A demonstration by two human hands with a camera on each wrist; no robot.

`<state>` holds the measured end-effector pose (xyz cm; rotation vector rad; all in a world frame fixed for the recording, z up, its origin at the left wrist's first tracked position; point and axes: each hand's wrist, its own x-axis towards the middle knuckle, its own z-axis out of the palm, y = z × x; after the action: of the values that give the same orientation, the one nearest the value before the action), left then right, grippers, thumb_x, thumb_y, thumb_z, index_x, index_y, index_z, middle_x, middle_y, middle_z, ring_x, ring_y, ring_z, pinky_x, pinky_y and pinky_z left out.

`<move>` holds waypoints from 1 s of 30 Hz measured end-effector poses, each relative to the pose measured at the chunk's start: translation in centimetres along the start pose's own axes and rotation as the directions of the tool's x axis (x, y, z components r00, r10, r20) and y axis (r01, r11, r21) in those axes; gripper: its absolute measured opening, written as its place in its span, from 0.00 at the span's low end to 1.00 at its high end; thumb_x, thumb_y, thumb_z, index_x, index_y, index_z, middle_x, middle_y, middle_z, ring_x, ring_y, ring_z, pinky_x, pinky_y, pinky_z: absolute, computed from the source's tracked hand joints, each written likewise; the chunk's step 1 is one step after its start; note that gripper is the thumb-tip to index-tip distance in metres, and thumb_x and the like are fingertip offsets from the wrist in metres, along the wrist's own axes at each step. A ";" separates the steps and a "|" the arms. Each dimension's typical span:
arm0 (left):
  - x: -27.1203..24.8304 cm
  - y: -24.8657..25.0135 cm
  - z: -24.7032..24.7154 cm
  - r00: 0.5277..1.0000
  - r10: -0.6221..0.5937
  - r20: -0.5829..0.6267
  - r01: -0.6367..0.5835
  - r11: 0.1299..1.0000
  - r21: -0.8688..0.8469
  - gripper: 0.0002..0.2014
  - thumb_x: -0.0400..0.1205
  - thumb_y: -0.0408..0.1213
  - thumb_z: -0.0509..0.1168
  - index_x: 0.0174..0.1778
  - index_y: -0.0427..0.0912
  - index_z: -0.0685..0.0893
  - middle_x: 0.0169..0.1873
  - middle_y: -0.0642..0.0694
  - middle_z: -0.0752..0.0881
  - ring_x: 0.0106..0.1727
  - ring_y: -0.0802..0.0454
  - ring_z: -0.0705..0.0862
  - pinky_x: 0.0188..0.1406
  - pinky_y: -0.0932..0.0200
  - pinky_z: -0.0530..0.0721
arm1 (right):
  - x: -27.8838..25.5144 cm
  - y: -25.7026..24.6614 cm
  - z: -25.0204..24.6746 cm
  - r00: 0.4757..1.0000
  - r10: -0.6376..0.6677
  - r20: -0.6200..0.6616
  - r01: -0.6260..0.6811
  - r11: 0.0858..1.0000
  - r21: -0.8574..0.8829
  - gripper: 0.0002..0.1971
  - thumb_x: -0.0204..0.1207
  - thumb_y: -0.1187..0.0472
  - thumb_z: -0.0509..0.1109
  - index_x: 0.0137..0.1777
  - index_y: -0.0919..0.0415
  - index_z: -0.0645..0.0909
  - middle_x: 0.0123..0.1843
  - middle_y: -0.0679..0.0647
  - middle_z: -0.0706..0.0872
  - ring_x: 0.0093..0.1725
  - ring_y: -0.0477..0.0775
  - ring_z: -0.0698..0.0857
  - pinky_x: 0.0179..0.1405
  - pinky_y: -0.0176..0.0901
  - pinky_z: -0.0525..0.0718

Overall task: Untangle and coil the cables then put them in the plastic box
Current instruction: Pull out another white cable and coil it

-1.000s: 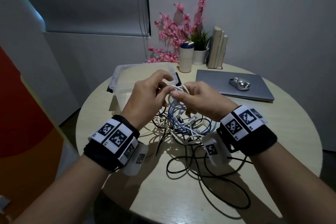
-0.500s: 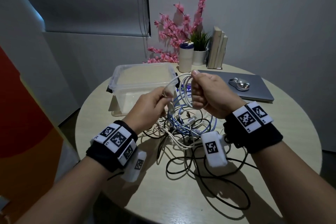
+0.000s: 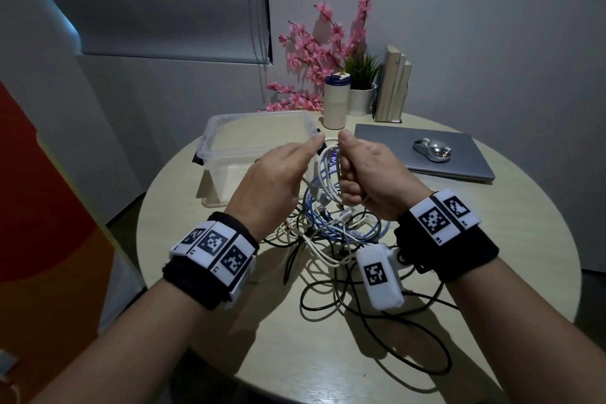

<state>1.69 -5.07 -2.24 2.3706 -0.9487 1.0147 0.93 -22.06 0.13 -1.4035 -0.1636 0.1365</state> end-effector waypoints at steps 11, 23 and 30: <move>0.4 -0.5 0.3 0.949 -0.316 -0.005 0.306 0.924 -0.230 0.04 0.82 0.34 0.66 0.46 0.40 0.85 0.33 0.45 0.88 0.34 0.52 0.86 0.35 0.53 0.86 | -0.6 0.5 0.9 0.994 0.025 0.108 -0.027 1.000 0.013 0.23 0.83 0.45 0.57 0.29 0.59 0.66 0.18 0.50 0.60 0.16 0.47 0.61 0.14 0.31 0.63; 0.0 1.4 -0.3 0.843 -0.297 0.449 0.538 0.421 -0.730 0.10 0.83 0.31 0.62 0.60 0.35 0.81 0.44 0.47 0.86 0.42 0.63 0.85 0.44 0.70 0.80 | 0.2 0.8 0.3 0.995 -0.009 0.097 -0.002 0.994 0.110 0.21 0.82 0.45 0.58 0.32 0.59 0.69 0.17 0.50 0.65 0.14 0.46 0.67 0.20 0.38 0.77; -0.5 1.3 -0.1 0.806 -0.343 0.482 0.581 0.614 -0.534 0.06 0.85 0.39 0.61 0.53 0.42 0.79 0.40 0.45 0.83 0.40 0.57 0.80 0.41 0.64 0.79 | 0.6 1.9 0.1 0.990 -0.069 0.121 0.077 0.995 -0.064 0.18 0.76 0.49 0.64 0.35 0.64 0.79 0.21 0.53 0.73 0.22 0.48 0.73 0.29 0.42 0.75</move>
<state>0.47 -5.65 -2.43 1.9926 -0.5734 0.0152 1.46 -21.51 -1.71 -1.4560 -0.3210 0.1551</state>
